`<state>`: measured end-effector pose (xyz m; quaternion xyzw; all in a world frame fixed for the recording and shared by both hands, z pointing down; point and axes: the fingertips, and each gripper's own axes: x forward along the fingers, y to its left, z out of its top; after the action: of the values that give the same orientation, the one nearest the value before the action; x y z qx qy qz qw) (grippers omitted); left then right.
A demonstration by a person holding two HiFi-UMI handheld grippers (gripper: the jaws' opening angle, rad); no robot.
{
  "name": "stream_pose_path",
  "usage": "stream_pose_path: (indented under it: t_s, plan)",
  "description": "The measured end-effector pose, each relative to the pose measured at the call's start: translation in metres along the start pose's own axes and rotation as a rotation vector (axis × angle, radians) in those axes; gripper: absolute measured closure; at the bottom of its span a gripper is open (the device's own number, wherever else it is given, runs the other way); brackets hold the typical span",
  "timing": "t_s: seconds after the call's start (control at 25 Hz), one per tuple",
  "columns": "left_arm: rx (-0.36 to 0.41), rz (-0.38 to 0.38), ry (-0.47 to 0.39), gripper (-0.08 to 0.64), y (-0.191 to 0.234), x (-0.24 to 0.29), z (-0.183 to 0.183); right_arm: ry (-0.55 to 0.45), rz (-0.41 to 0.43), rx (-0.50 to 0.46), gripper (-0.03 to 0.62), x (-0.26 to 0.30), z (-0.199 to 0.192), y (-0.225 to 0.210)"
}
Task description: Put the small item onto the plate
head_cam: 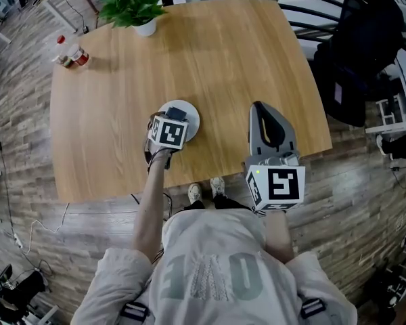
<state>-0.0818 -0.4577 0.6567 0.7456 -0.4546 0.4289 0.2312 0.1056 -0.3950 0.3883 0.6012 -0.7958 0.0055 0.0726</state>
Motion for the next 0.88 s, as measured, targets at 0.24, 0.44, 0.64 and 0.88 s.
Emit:
stream_pose_path:
  t_s: [0.24,0.44,0.64,0.88]
  plan:
    - [0.002,-0.015,0.037,0.244,-0.005,0.011,-0.005,0.017,-0.013,-0.001,0.572,-0.003,-0.005,-0.004]
    - [-0.014,-0.021,0.005,0.244,-0.007,0.012,-0.006,0.023,-0.014,0.002,0.572,-0.007,-0.008,-0.006]
    - [-0.022,0.038,-0.067,0.244,-0.004,-0.005,0.006,0.009,0.008,-0.003,0.573,-0.005,-0.002,0.0]
    - [-0.232,0.07,-0.517,0.245,0.009,-0.13,0.091,-0.058,0.053,-0.024,0.572,0.004,0.022,0.01]
